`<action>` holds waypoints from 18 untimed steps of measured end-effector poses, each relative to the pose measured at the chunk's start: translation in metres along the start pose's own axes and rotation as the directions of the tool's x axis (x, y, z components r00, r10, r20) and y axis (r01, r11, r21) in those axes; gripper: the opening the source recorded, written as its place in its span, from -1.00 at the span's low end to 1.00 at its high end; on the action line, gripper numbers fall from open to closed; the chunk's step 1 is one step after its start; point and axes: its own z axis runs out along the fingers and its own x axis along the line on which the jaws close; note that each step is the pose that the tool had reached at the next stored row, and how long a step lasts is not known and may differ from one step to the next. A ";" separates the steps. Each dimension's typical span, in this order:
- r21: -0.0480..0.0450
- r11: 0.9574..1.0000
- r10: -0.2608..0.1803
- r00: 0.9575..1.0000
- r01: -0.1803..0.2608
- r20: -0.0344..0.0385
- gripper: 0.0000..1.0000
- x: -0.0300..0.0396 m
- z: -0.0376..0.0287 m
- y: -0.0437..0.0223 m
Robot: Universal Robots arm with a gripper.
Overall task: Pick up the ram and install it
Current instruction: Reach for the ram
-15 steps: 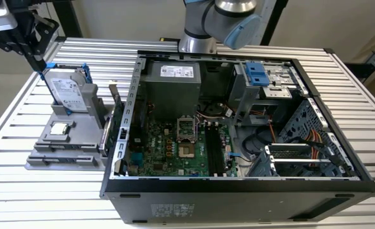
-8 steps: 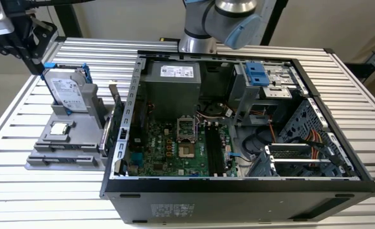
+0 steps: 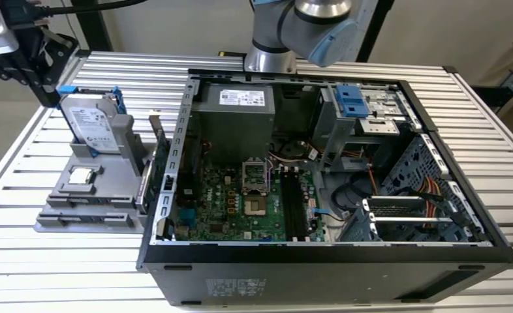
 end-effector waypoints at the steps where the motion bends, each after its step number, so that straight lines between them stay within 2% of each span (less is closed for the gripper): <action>1: 0.000 1.000 -0.001 1.000 0.001 -0.001 -1.00 -0.0010 0.0000 -0.0011; 18: 0.001 1.000 -0.007 1.000 0.007 -0.009 -1.00 -0.0079 0.0000 -0.0270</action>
